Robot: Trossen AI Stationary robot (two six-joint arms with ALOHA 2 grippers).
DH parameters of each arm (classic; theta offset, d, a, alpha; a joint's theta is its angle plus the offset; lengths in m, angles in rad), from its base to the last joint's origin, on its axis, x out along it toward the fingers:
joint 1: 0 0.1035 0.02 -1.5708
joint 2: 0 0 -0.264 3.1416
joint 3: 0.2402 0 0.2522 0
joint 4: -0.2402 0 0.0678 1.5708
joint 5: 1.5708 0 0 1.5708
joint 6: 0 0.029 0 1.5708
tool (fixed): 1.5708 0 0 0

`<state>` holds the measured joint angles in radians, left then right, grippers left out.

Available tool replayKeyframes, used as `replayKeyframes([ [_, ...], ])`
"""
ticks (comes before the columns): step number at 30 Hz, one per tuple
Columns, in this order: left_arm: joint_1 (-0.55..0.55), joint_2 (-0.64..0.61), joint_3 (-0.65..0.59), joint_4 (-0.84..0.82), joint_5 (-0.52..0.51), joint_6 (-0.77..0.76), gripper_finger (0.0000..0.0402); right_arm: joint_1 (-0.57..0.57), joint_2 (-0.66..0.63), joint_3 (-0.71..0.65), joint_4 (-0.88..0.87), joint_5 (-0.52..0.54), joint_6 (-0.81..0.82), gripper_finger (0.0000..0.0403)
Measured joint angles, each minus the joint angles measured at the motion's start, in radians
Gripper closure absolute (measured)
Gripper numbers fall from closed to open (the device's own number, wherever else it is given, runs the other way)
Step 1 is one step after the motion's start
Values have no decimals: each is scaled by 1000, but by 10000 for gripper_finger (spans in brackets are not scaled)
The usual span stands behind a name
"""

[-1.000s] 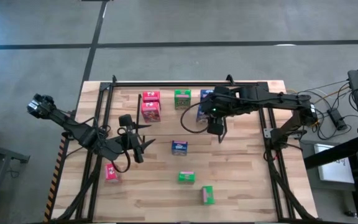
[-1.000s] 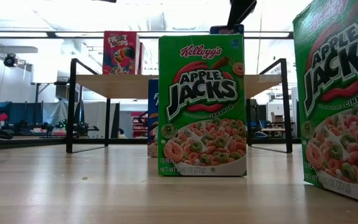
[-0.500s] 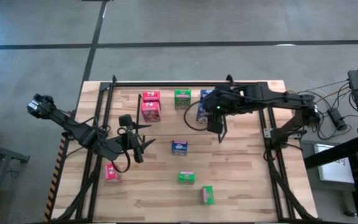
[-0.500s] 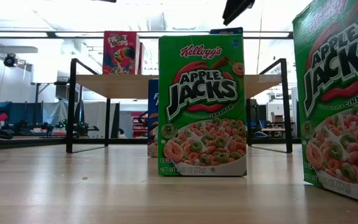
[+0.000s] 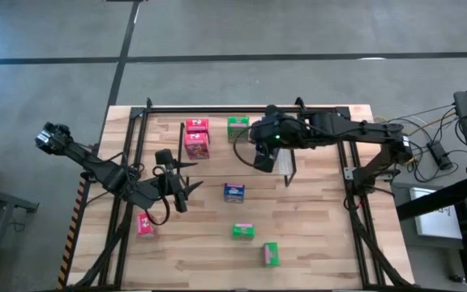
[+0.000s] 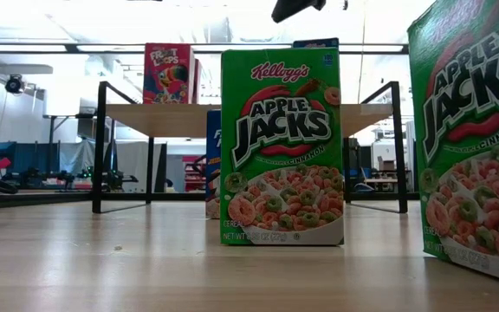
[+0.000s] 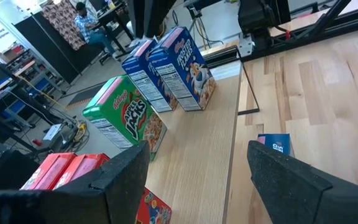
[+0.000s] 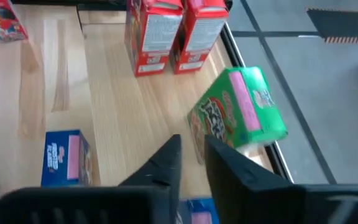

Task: Stack cereal on shelf
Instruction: Put the right blue cereal box on the shelf, aligned with the other blue cereal box

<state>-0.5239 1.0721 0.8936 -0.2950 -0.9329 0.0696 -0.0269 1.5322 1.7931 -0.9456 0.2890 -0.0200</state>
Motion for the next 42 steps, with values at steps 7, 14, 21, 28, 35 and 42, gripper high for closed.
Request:
replayKeyframes([
  [7,0,0,0,0,0,0,146,-4,56,0,-12,1,-26,393],
  [14,0,0,0,0,0,0,146,-23,68,0,-73,54,-26,394],
  [21,0,0,0,-1,0,0,146,-28,63,0,-115,53,-15,394],
  [28,0,0,0,-1,0,0,146,-28,66,0,-138,53,-17,394],
  [35,0,0,0,-2,0,0,146,-28,65,0,-152,44,-18,394],
  [42,0,0,0,-2,0,1,146,-24,64,0,-148,43,-25,394],
])
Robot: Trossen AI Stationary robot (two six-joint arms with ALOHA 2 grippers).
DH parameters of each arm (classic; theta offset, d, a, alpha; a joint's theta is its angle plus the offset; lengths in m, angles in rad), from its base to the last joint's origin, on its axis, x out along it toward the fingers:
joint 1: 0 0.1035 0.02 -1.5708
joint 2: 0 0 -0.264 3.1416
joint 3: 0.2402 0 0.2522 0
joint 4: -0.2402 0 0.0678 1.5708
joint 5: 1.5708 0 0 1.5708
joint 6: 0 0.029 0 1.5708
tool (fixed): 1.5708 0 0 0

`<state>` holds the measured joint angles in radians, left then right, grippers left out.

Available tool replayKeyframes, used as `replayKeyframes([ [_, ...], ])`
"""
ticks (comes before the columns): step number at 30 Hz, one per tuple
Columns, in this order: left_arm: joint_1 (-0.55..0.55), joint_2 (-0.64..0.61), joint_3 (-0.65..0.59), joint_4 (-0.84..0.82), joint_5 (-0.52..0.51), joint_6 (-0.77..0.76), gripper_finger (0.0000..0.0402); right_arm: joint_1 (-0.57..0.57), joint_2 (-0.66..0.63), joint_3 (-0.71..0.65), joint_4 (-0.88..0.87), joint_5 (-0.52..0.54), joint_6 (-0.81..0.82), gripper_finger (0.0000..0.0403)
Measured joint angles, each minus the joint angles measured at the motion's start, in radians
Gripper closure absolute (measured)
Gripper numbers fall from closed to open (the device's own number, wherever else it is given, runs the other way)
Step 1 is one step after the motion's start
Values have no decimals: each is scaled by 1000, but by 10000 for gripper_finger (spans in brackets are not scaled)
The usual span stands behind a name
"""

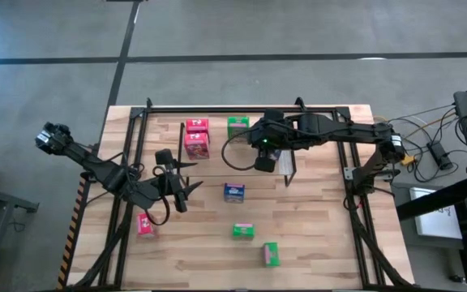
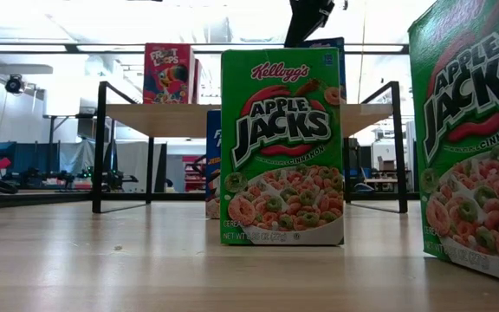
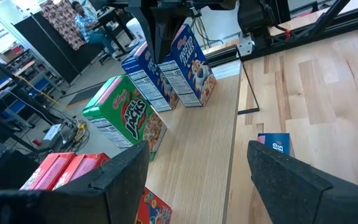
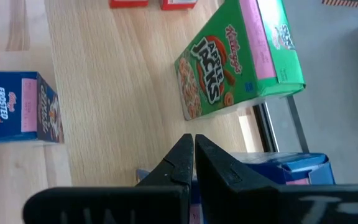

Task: Stack cereal on shelf
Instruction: Put the right blue cereal box on the shelf, aligned with the other blue cereal box

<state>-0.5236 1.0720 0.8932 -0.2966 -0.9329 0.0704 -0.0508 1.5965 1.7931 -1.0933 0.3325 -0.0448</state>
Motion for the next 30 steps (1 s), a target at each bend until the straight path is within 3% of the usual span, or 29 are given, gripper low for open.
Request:
replayKeyframes([
  [8,0,0,0,0,0,0,146,49,-28,36,-18,-1,52,394],
  [17,0,0,0,1,0,0,146,102,-33,133,-280,-131,294,394],
  [22,0,0,0,2,0,0,146,113,-33,97,-389,-122,378,394],
  [30,0,0,0,6,0,0,146,104,-33,33,-393,-7,362,394],
])
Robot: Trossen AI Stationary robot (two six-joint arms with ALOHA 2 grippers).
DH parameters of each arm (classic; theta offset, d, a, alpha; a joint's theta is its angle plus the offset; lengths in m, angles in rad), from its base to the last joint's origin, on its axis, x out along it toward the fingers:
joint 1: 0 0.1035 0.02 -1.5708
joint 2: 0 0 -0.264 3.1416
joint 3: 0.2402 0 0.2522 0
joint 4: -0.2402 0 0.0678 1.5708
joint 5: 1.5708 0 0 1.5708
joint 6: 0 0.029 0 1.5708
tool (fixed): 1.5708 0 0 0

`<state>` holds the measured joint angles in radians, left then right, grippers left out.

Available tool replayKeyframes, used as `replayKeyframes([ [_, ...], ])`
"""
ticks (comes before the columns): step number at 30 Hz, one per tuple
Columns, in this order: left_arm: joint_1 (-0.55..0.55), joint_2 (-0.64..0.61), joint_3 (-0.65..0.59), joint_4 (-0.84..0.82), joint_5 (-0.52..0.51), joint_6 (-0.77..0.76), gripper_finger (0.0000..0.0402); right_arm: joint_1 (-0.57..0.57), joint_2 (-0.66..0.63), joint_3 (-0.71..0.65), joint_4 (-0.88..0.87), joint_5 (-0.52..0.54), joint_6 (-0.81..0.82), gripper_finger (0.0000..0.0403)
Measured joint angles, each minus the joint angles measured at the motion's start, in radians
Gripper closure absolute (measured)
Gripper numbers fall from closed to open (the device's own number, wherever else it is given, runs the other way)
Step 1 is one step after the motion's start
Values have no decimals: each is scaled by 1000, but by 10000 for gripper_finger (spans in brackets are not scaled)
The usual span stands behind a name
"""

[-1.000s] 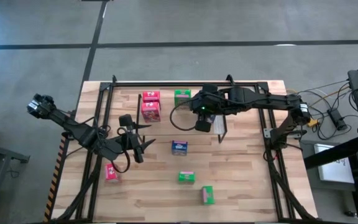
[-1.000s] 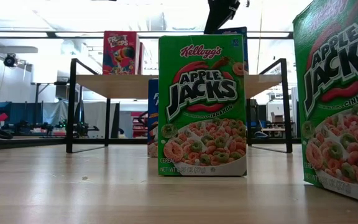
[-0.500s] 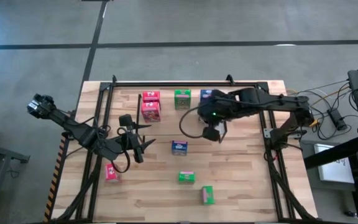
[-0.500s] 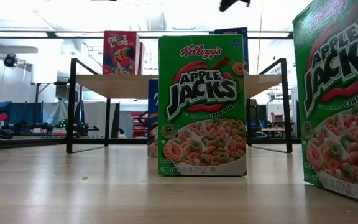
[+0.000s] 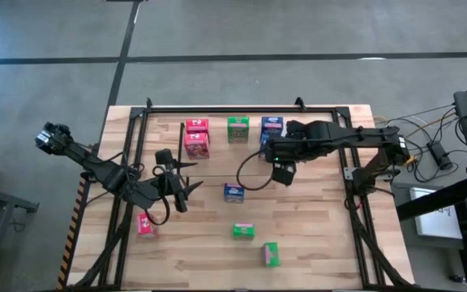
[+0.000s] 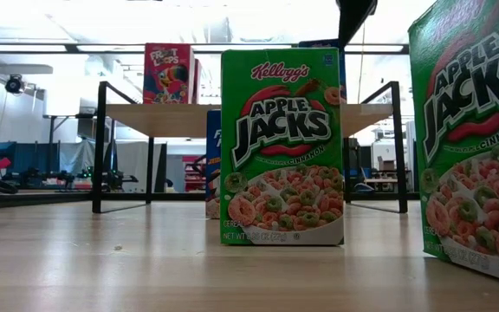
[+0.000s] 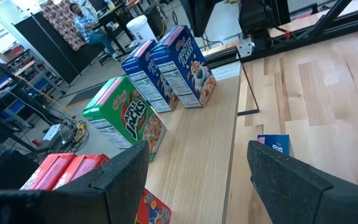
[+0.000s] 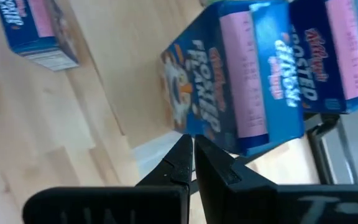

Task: Stack cereal on shelf
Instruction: Put the right blue cereal box on the shelf, aligned with the other blue cereal box

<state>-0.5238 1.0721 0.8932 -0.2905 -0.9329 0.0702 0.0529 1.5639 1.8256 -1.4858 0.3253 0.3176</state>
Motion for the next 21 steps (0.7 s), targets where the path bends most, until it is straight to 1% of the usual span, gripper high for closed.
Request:
replayKeyframes([
  [4,0,0,0,0,0,0,146,-1,0,0,1,47,-9,394],
  [8,0,0,0,0,0,0,146,-1,0,0,1,66,-21,394],
  [17,0,0,0,-1,0,0,146,1,2,0,3,68,-22,394],
  [21,0,0,0,-2,0,0,146,23,2,0,6,63,2,394],
])
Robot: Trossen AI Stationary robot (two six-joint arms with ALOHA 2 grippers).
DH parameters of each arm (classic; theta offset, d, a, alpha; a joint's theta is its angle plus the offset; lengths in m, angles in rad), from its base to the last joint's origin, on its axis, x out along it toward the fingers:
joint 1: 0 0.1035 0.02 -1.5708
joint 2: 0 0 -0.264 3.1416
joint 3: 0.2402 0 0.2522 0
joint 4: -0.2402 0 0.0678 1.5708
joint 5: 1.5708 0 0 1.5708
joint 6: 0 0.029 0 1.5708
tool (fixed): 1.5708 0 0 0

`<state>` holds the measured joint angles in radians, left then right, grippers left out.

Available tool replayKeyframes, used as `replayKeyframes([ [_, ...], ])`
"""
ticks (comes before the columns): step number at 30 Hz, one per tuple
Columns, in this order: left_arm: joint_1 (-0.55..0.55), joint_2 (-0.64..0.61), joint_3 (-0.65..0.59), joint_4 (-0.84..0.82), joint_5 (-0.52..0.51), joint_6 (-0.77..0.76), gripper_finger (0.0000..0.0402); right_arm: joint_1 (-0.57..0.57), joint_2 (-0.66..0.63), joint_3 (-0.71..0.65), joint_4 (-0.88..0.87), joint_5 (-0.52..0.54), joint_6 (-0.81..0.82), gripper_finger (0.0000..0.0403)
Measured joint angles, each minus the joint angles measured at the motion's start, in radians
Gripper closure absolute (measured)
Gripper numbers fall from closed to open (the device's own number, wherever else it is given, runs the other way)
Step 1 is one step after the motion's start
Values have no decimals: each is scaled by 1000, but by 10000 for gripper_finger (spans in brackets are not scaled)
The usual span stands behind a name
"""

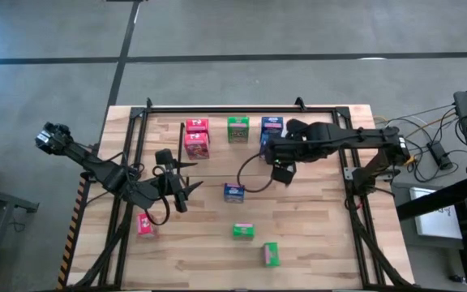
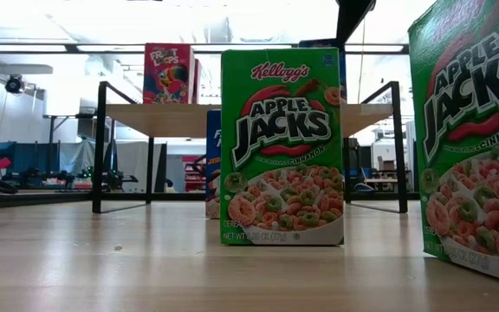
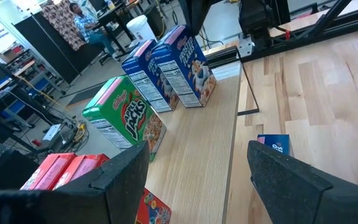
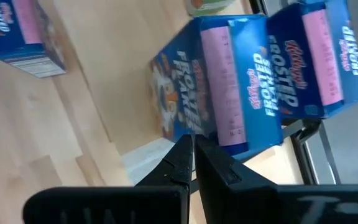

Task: Stack cereal on shelf
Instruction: Put the right blue cereal box on the shelf, aligned with the other blue cereal box

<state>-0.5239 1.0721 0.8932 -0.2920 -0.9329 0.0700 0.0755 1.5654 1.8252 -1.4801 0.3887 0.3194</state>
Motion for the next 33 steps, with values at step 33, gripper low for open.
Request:
replayKeyframes([
  [33,0,0,0,14,1,3,146,226,-290,-802,840,287,-96,394],
])
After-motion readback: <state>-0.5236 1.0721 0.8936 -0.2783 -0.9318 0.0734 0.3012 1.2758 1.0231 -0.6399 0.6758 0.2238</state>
